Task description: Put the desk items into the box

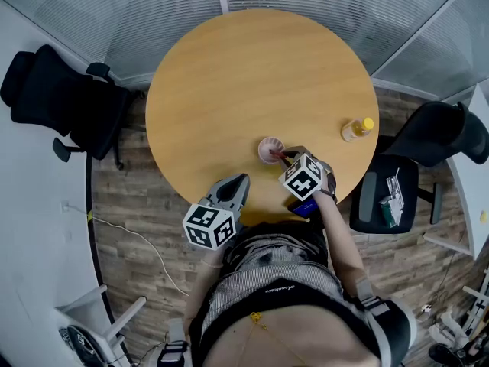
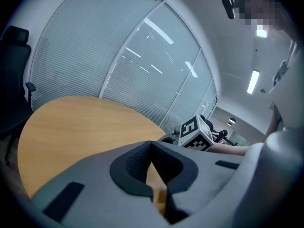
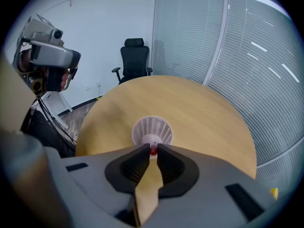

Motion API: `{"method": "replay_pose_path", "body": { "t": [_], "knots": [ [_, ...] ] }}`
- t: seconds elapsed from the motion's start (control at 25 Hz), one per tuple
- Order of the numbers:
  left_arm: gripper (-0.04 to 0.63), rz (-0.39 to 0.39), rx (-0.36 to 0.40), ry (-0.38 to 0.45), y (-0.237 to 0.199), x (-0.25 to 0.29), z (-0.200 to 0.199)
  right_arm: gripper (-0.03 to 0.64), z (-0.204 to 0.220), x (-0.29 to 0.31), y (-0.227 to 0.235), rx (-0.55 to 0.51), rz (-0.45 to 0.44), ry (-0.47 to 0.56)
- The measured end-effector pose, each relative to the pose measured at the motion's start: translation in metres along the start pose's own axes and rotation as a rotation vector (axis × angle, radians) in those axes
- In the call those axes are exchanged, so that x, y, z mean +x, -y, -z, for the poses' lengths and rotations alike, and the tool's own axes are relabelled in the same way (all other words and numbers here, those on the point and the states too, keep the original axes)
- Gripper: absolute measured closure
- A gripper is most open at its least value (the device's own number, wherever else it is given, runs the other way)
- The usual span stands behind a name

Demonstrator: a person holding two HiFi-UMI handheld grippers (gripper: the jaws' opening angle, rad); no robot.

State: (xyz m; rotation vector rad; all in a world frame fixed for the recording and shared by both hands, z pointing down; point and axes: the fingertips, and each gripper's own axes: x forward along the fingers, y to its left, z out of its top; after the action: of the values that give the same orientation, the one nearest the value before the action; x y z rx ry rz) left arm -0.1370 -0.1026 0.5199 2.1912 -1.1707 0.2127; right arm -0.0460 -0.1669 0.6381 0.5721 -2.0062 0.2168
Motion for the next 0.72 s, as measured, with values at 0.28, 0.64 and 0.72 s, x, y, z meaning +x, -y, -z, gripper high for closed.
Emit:
{"method": "replay_pose_path", "body": {
  "t": [0.28,0.64,0.72],
  "knots": [
    [0.598,0.003,0.000,0.002,0.001,0.004,-0.001,0.555,-0.004,-0.005,0.005,0.034,-0.005,0.062],
    [0.598,0.001,0.005,0.008,0.003,0.003,-0.001,0.551,-0.010,-0.022,0.003,0.119,-0.050,0.157],
    [0.598,0.001,0.008,0.009,0.004,0.004,-0.002,0.551,-0.010,-0.028,0.004,0.153,-0.046,0.178]
  ]
}}
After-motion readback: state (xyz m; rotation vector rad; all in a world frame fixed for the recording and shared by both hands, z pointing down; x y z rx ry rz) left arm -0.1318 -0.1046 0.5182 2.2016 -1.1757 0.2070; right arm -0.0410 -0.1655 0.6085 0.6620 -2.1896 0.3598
